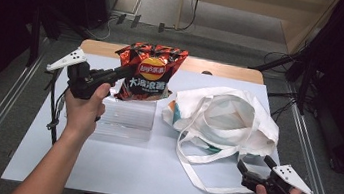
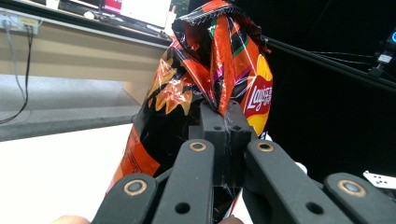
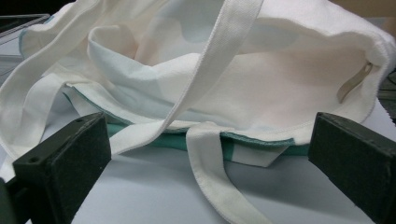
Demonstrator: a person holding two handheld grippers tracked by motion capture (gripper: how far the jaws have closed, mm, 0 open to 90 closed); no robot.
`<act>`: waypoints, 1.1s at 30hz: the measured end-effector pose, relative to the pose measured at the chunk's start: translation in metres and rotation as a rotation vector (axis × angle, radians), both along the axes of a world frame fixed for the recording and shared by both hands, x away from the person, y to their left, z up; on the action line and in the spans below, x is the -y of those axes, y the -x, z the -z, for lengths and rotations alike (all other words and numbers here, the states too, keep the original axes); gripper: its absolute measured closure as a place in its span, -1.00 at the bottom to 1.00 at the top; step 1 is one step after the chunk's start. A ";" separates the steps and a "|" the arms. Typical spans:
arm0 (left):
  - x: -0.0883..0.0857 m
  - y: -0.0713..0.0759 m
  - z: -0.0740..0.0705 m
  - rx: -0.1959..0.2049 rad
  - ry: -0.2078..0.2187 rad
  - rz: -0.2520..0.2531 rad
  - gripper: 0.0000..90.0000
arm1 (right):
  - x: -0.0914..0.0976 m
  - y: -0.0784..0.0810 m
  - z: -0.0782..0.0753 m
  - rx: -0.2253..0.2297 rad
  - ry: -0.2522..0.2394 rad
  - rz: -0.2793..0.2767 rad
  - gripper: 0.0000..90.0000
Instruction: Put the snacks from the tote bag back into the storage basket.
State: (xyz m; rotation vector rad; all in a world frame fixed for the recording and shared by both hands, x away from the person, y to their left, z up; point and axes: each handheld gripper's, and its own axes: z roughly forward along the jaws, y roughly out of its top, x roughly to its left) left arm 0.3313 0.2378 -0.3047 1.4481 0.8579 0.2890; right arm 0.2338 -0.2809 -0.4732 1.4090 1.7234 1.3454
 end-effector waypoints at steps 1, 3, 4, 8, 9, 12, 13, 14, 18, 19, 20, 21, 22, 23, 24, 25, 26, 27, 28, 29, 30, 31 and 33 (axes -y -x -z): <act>-0.003 0.000 0.001 -0.003 0.006 -0.001 1.00 | 0.000 0.000 0.000 0.000 0.000 -0.002 -1.00; -0.009 0.001 0.002 -0.006 0.008 -0.009 1.00 | -0.001 -0.001 0.001 -0.002 0.008 -0.001 -1.00; -0.012 0.002 0.003 -0.009 0.013 -0.015 1.00 | -0.001 -0.001 0.001 -0.003 0.008 0.001 -1.00; -0.022 0.004 0.007 -0.016 0.005 -0.029 1.00 | -0.002 -0.001 0.002 -0.007 0.005 0.000 -1.00; -0.023 0.004 0.007 -0.016 0.002 -0.030 1.00 | -0.002 -0.001 0.002 -0.006 0.007 0.000 -1.00; -0.030 0.006 0.010 -0.019 -0.003 -0.035 1.00 | -0.002 -0.001 0.002 -0.004 0.010 0.000 -1.00; -0.032 0.006 0.011 -0.019 -0.006 -0.038 1.00 | -0.002 -0.001 0.002 -0.004 0.010 0.000 -1.00; -0.033 0.006 0.012 -0.022 -0.008 -0.039 1.00 | -0.002 -0.001 0.002 -0.003 0.010 0.000 -1.00; -0.041 0.007 0.019 -0.035 -0.018 -0.044 1.00 | -0.002 -0.001 0.002 -0.004 0.009 0.001 -1.00; -0.043 0.006 0.021 -0.036 -0.016 -0.043 1.00 | -0.002 -0.001 0.002 -0.004 0.010 0.001 -1.00; -0.046 0.006 0.024 -0.039 -0.018 -0.040 1.00 | -0.002 -0.001 0.002 -0.004 0.009 0.001 -1.00; -0.048 0.005 0.027 -0.046 -0.016 -0.039 1.00 | -0.002 -0.001 0.002 -0.003 0.009 0.001 -1.00; -0.050 0.005 0.031 -0.053 -0.013 -0.039 1.00 | -0.002 -0.001 0.002 -0.004 0.010 0.001 -1.00; -0.052 0.004 0.034 -0.060 -0.016 -0.040 1.00 | -0.002 -0.001 0.002 -0.004 0.009 0.001 -1.00; -0.054 0.002 0.039 -0.071 -0.015 -0.039 1.00 | -0.002 -0.001 0.002 -0.004 0.009 0.001 -1.00; -0.056 0.001 0.042 -0.077 -0.015 -0.038 1.00 | -0.002 -0.001 0.003 -0.004 0.008 0.001 -1.00; -0.059 -0.003 0.052 -0.096 -0.027 -0.045 1.00 | -0.002 -0.001 0.003 -0.006 0.008 0.001 -1.00; -0.059 -0.003 0.052 -0.096 -0.027 -0.045 1.00 | -0.002 -0.001 0.003 -0.006 0.008 0.001 -1.00; -0.061 -0.005 0.058 -0.114 -0.023 -0.049 1.00 | -0.002 -0.001 0.003 -0.005 0.010 0.001 -1.00; -0.063 -0.006 0.064 -0.130 -0.021 -0.056 1.00 | -0.002 -0.001 0.003 -0.005 0.010 0.001 -1.00; -0.065 -0.008 0.070 -0.150 -0.025 -0.059 1.00 | -0.002 -0.001 0.003 -0.005 0.010 0.002 -1.00; -0.067 -0.009 0.075 -0.168 -0.023 -0.059 1.00 | -0.002 -0.001 0.003 -0.005 0.009 0.002 -1.00; -0.069 -0.009 0.083 -0.187 -0.047 -0.089 1.00 | -0.002 -0.001 0.003 -0.006 0.008 0.004 -1.00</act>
